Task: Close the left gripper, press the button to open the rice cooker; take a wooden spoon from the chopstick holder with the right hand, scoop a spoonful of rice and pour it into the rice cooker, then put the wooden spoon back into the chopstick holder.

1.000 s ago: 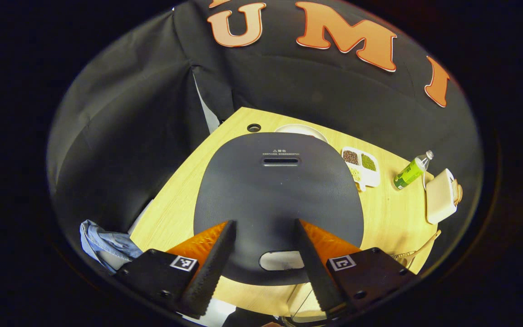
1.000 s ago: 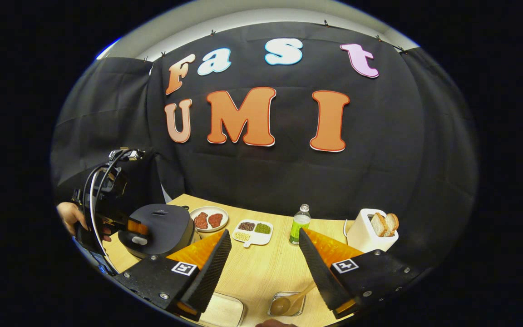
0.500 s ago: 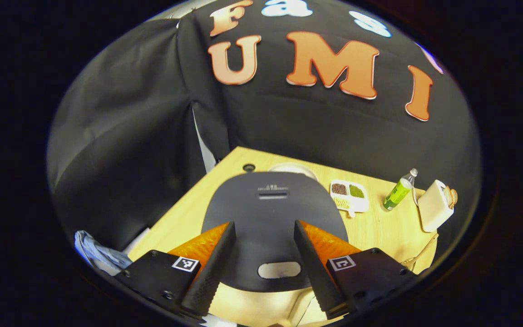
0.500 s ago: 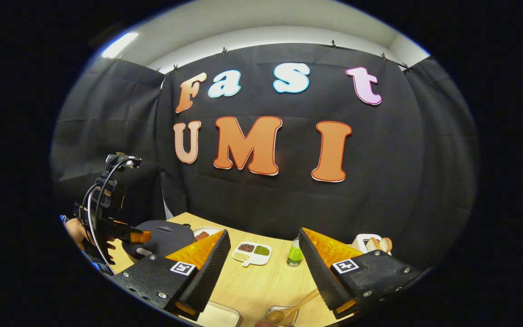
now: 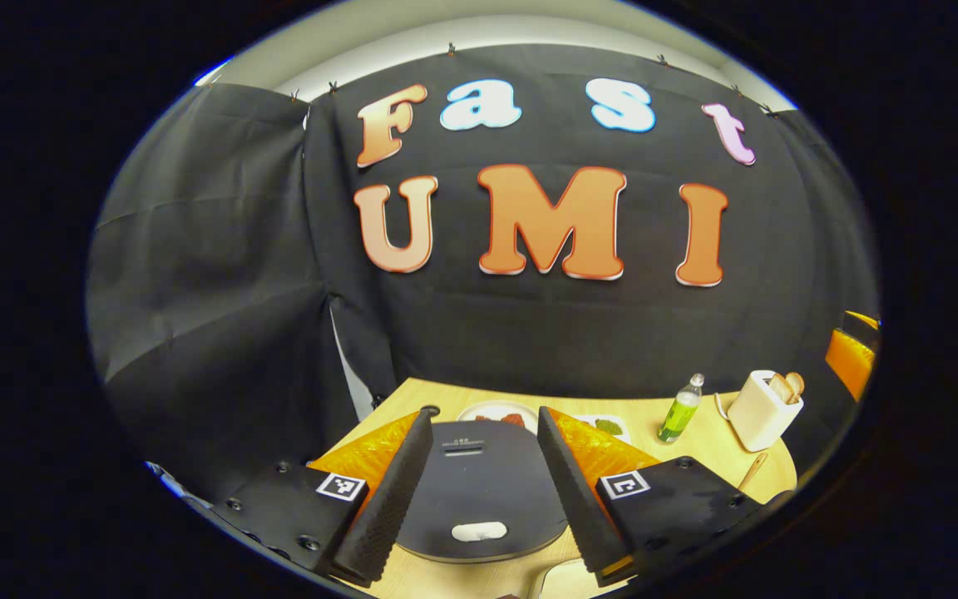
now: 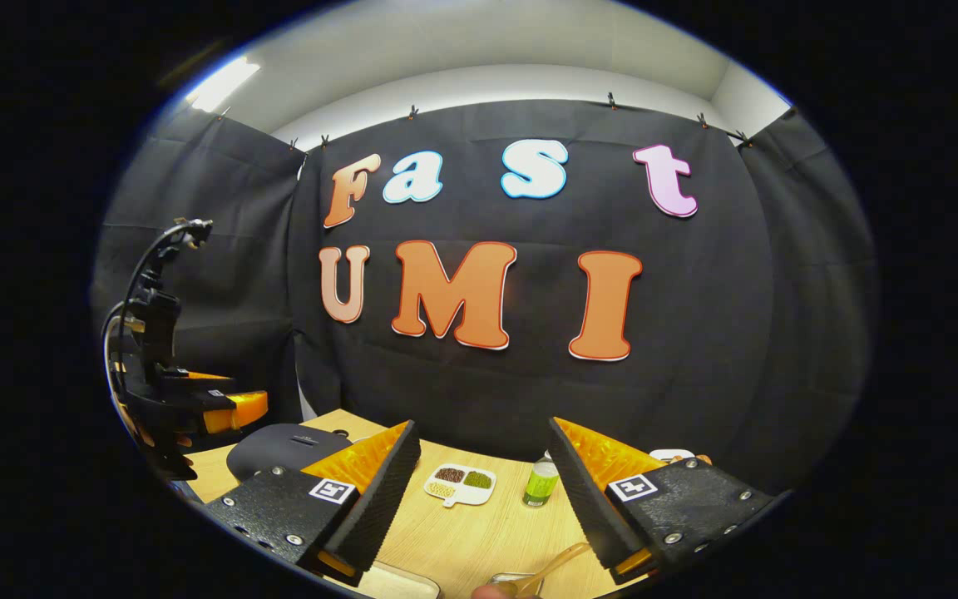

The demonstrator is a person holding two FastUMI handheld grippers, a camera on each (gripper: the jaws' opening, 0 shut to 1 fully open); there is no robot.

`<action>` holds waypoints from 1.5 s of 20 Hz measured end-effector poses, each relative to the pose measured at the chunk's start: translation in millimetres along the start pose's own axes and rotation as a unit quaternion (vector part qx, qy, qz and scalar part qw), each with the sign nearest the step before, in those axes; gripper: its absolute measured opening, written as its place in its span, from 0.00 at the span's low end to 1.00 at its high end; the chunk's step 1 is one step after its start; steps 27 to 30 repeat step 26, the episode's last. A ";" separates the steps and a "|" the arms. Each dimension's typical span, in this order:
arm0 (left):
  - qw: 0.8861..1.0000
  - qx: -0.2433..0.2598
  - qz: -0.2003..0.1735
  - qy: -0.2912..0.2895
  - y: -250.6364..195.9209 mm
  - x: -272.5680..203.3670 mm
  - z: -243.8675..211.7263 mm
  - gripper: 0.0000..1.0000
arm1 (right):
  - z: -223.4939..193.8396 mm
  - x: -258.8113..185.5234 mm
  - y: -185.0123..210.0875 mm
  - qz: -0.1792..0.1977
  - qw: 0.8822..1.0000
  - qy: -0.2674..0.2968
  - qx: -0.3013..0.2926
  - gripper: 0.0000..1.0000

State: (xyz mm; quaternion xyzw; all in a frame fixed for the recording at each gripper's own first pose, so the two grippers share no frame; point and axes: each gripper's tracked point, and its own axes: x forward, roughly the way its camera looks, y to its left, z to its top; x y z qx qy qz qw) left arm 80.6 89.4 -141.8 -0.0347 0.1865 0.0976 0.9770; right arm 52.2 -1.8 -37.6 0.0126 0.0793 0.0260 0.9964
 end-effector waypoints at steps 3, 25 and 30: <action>0.999 0.007 -0.011 -0.047 -9.0 -14.6 32.6 0.84 | 6.2 0.3 0.8 -0.001 1.000 -0.008 0.002 0.95; 0.985 0.026 -0.033 -0.167 -5.2 -77.9 71.4 0.84 | 30.4 -3.1 19.7 0.009 0.999 -0.052 0.004 0.97; 0.985 0.027 -0.034 -0.167 -5.7 -78.7 71.2 0.84 | 31.3 -2.7 20.7 0.010 0.998 -0.054 0.006 0.97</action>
